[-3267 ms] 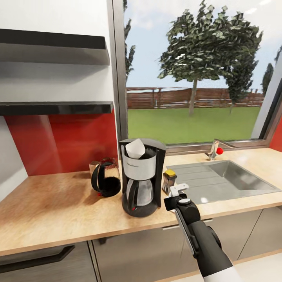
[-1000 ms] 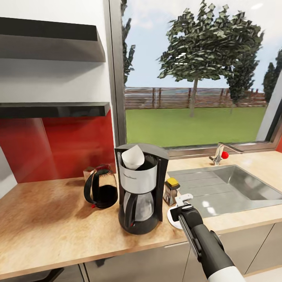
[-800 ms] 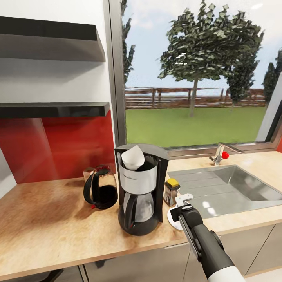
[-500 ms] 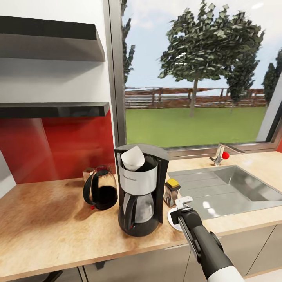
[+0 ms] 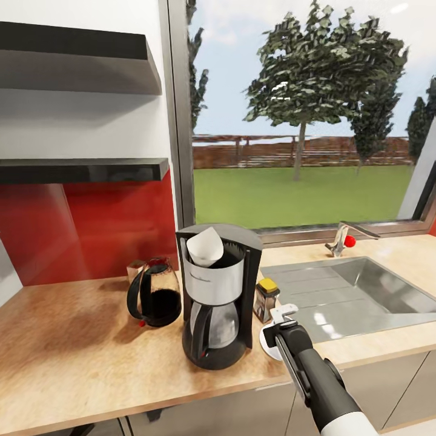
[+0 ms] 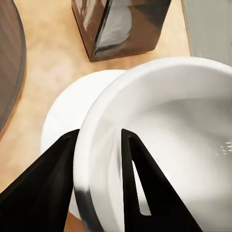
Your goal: Set up a coffee station on the kitchen countertop: keep the coffee maker on the countertop, move the bottle of coffee from the kitchen shelf to the counter next to the coffee maker, place a paper coffee filter on top of the coffee maker, put the saucer next to the coffee maker with the coffee cup on the saucer, and place the electric kettle next to the coffee maker.
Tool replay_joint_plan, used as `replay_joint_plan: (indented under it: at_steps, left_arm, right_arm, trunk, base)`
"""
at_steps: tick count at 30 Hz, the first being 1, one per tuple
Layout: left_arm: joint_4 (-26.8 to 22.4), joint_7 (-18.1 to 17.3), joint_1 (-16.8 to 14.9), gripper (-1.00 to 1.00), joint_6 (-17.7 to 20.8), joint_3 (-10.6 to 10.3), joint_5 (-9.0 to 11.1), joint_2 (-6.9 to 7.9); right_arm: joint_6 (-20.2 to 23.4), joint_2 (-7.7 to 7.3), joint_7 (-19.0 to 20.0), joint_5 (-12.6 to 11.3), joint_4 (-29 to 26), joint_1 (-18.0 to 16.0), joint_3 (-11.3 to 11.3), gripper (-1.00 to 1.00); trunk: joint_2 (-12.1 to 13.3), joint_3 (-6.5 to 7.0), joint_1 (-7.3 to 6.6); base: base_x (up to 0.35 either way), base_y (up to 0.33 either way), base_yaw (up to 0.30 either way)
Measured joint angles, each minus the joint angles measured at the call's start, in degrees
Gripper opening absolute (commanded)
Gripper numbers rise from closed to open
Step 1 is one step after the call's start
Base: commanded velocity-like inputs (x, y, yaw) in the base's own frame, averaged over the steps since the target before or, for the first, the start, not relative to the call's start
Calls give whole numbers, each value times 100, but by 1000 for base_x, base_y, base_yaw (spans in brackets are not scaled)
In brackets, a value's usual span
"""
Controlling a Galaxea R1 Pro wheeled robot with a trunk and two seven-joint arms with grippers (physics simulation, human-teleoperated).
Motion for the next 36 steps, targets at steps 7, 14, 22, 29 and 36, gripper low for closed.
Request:
replay_joint_plan:
  at_steps: [7, 14, 22, 29, 36]
  left_arm:
    - [0, 0, 0, 100, 0, -2, 0, 0]
    - [0, 0, 0, 100, 0, -2, 0, 0]
    - [0, 0, 0, 100, 0, -2, 0, 0]
    - [0, 0, 0, 100, 0, -2, 0, 0]
    - [0, 0, 0, 100, 0, -2, 0, 0]
  right_arm:
    - [-1, 0, 0, 2, 3, 0, 0, -100]
    - [-5, 0, 0, -3, 45, 0, 6, -100]
    - [-9, 0, 0, -12, 209, 0, 0, -100]
    - [-9, 5, -1, -13, 214, 0, 0, -100]
    - [-8, 9, 6, -6, 206, 0, -3, 100]
  trunk:
    - [0, 0, 0]
    - [0, 0, 0]
    - [0, 0, 0]
    - [0, 0, 0]
    - [0, 0, 0]
  base:
    - [5, 0, 0]
    - [0, 0, 0]
    - [0, 0, 0]
    - [0, 0, 0]
    - [0, 0, 0]
